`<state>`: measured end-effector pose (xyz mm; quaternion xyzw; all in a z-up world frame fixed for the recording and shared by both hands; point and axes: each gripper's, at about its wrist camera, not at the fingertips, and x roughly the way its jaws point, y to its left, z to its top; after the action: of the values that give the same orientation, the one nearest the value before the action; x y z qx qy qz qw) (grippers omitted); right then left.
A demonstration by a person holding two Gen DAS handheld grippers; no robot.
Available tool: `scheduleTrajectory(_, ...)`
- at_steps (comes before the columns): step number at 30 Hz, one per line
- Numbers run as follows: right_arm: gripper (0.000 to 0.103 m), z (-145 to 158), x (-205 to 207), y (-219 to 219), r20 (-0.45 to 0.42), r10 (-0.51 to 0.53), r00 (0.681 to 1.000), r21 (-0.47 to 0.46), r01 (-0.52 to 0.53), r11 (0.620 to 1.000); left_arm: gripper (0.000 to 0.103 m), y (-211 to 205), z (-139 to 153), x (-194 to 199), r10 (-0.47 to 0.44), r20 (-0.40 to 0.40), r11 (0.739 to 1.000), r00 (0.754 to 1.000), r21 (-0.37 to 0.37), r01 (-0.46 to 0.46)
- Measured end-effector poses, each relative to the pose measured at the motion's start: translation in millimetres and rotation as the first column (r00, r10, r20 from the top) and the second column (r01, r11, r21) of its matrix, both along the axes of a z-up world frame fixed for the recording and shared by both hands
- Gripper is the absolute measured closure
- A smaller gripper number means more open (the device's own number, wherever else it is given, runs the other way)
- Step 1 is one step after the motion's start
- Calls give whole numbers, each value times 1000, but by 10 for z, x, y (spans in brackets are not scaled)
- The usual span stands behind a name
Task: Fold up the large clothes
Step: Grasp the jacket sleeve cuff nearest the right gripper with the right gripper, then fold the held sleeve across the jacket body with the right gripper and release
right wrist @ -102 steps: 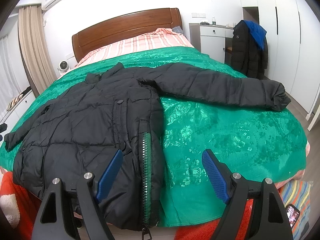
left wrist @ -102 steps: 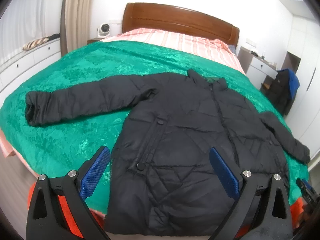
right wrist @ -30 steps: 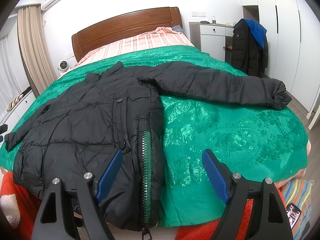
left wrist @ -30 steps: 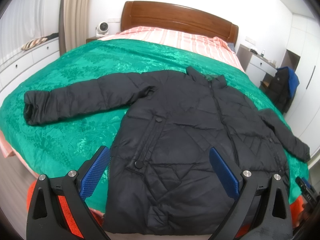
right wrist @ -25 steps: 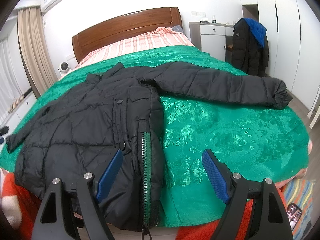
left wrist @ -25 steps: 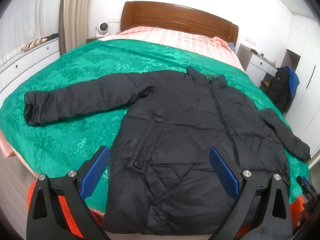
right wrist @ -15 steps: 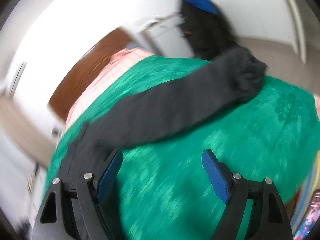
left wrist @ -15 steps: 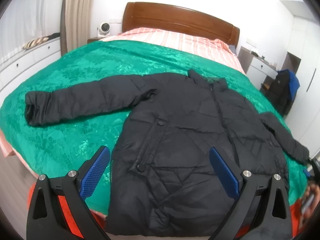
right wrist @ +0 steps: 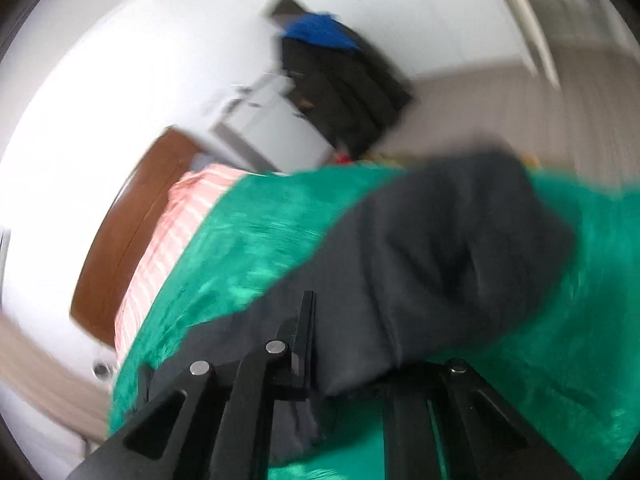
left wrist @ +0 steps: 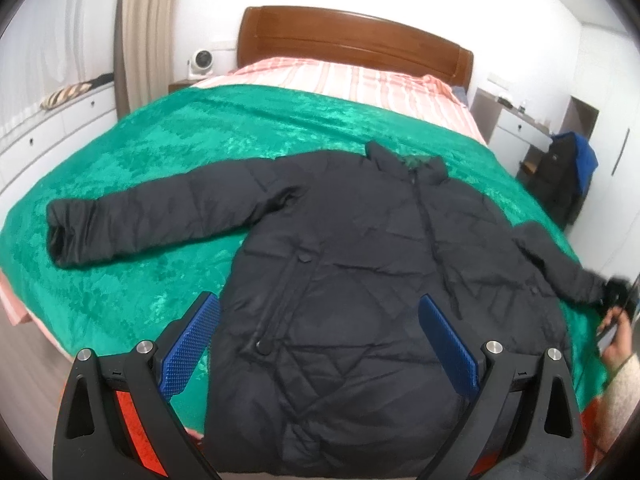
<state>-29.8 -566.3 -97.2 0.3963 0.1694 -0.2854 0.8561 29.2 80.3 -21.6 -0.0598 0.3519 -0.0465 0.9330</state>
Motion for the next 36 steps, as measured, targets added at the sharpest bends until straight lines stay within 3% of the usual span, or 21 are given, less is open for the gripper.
scheduleTrajectory(2,90,374,63,274,8,76,997,-130,-74,989,3,-35,-36,14,-12,-4,1000,1000,12,12)
scheduleTrajectory(5,90,977,289,764,33,225,974,-274,-208,939,3,-42,-86,39,-20,-16,1000,1000,-18,20)
scheduleTrajectory(8,90,1495,690,1449,24,388,921,-386,-350,854,3,31,-101,11,-19,-5,998,1000,-66,18)
scheduleTrajectory(9,90,1660,895,1799,11,453,891,-423,-407,810,3,57,-104,-3,-16,-1,997,1000,-74,16)
scheduleTrajectory(11,90,1778,1190,2283,-16,521,854,-468,-467,750,3,151,-119,-42,-2,6,996,1000,-89,2)
scheduleTrajectory(12,90,1813,1426,2679,-51,569,821,-495,-515,699,3,213,-137,-57,8,4,995,1000,-101,-7)
scheduleTrajectory(15,90,1668,1952,3469,-135,653,745,-501,-620,604,3,434,-199,-104,51,-10,988,999,-144,-52)
scheduleTrajectory(18,86,1261,2410,4290,-232,722,652,-436,-733,521,3,620,-260,-150,97,-23,981,995,-167,-100)
scheduleTrajectory(19,70,1029,2565,4581,-270,761,590,-378,-792,480,3,660,-280,-161,109,-29,979,994,-169,-113)
scheduleTrajectory(20,42,810,2606,4784,-295,793,532,-319,-838,443,3,686,-300,-172,116,-34,979,993,-167,-120)
scheduleTrajectory(21,35,528,2681,5062,-319,834,450,-233,-890,391,3,711,-321,-185,122,-39,979,992,-161,-127)
scheduleTrajectory(25,35,107,2379,5508,-351,869,348,-194,-935,296,3,737,-356,-223,131,-34,982,991,-130,-134)
scheduleTrajectory(29,34,101,1749,5224,-340,879,333,-267,-931,249,3,703,-431,-166,131,-56,983,990,-126,-137)
scheduleTrajectory(31,29,136,1391,4997,-339,874,348,-304,-920,249,3,650,-451,-128,125,-67,983,990,-126,-133)
scheduleTrajectory(33,25,229,1140,4732,-346,855,386,-338,-901,270,3,594,-432,-121,117,-61,985,991,-117,-124)
scheduleTrajectory(36,20,339,621,4296,-366,797,481,-390,-856,339,3,459,-410,-109,97,-47,991,994,-85,-101)
